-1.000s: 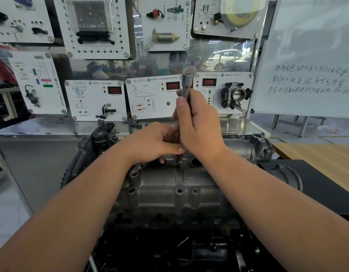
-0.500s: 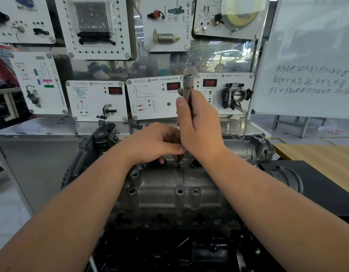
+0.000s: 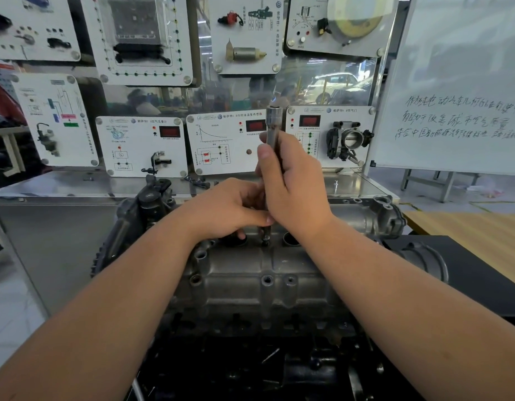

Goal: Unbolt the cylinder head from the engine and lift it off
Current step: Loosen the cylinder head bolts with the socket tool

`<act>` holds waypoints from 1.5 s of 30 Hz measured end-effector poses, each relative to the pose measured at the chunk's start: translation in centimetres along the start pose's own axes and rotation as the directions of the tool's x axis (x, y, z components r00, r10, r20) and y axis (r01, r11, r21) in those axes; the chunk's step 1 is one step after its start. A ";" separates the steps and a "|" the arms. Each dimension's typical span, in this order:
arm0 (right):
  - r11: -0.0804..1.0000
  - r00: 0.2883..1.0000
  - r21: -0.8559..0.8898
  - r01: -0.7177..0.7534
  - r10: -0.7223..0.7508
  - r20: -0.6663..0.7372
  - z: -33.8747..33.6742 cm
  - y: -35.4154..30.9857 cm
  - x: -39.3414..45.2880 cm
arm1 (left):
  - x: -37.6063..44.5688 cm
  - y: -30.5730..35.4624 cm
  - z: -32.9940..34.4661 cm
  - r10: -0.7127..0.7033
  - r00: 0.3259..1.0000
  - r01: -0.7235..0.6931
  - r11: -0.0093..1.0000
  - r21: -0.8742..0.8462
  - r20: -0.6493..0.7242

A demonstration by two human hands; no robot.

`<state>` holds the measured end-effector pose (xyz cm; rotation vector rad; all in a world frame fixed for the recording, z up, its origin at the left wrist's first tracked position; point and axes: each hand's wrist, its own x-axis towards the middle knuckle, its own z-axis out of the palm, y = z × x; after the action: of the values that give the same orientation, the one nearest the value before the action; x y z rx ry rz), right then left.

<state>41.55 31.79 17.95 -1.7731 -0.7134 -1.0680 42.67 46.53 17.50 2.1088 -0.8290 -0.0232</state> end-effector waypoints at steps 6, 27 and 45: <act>0.999 1.000 0.034 0.003 -0.003 0.021 -0.1 0.0 -0.2 | -0.1 -0.2 0.0 -0.001 1.000 0.001 1.000 -0.003 -0.021; 1.000 0.999 -0.018 -0.012 0.012 -0.033 0.1 0.5 0.4 | 0.6 -1.1 -0.3 -0.029 0.998 0.028 1.000 -0.011 -0.051; 0.999 1.000 0.016 -0.031 0.031 -0.001 0.1 0.1 -0.1 | 0.4 -1.4 -0.3 -0.019 0.998 0.018 0.999 -0.028 -0.067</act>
<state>41.62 31.87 17.85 -1.7640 -0.6906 -1.0397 43.86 47.10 16.77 2.0801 -0.7649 0.0269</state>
